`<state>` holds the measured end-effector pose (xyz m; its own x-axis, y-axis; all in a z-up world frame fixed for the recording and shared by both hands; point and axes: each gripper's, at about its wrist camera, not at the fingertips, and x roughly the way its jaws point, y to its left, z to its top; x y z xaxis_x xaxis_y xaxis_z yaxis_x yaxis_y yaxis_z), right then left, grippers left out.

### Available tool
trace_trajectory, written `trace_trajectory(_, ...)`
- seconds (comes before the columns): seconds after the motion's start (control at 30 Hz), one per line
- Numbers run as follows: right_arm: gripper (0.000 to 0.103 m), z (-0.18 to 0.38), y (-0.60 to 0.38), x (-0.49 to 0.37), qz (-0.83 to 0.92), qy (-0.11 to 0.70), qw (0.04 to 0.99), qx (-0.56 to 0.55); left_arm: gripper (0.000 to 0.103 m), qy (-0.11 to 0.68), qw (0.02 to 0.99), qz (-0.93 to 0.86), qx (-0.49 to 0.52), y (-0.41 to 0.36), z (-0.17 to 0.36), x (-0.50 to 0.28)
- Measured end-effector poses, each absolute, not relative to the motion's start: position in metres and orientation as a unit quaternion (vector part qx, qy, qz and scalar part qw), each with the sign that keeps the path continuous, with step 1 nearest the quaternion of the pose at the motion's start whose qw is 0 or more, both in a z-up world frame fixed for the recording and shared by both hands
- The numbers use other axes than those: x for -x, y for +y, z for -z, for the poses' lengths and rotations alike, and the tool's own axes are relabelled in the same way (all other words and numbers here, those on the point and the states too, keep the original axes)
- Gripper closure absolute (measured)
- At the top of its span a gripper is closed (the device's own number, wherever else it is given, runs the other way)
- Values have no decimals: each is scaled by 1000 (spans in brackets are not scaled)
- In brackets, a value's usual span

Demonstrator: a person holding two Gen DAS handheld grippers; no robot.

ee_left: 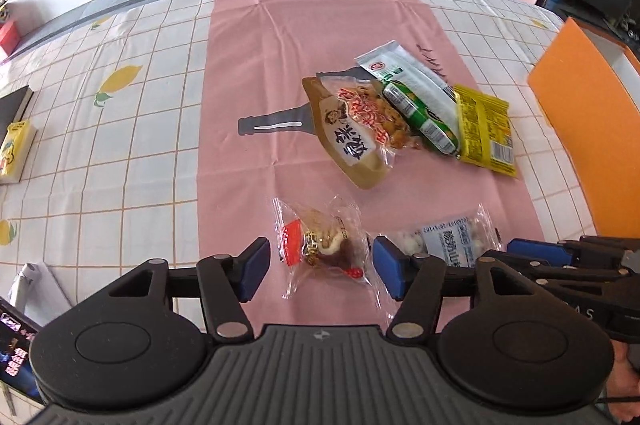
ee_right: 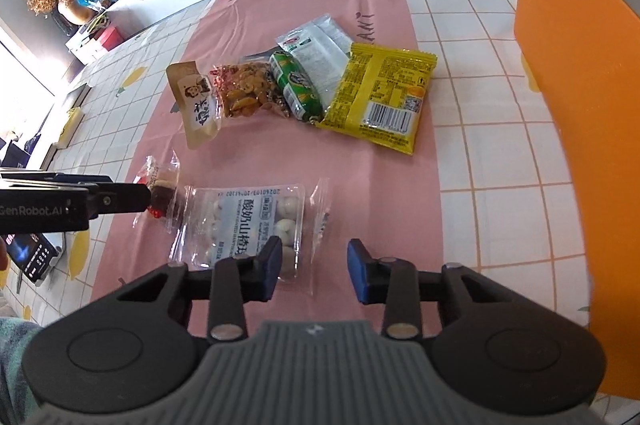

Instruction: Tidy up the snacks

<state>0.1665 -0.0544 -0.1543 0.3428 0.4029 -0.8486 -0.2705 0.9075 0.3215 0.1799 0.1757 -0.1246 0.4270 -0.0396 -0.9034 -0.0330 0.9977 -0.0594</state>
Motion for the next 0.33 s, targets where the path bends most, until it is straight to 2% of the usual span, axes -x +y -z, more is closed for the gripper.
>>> trace_trajectory(0.07, 76, 155, -53, -168, -209, 534, 816, -69, 33, 537, 842, 3, 39, 175, 129, -182)
trace_trajectory(0.13, 93, 153, -53, -169, -213, 532, 816, -77, 33, 535, 844, 4, 43, 175, 133, -183)
trace_trajectory(0.2, 99, 151, -51, -169, -210, 529, 819, -70, 35, 535, 844, 1, 53, 176, 136, -184)
trace_trajectory(0.23, 102, 150, -52, -168, -210, 528, 820, -69, 42, 534, 843, -2, 61, 177, 138, -183)
trace_trajectory(0.33, 103, 148, -54, -166, -198, 525, 825, -63, 49, 527, 846, -7, 79, 178, 139, -182)
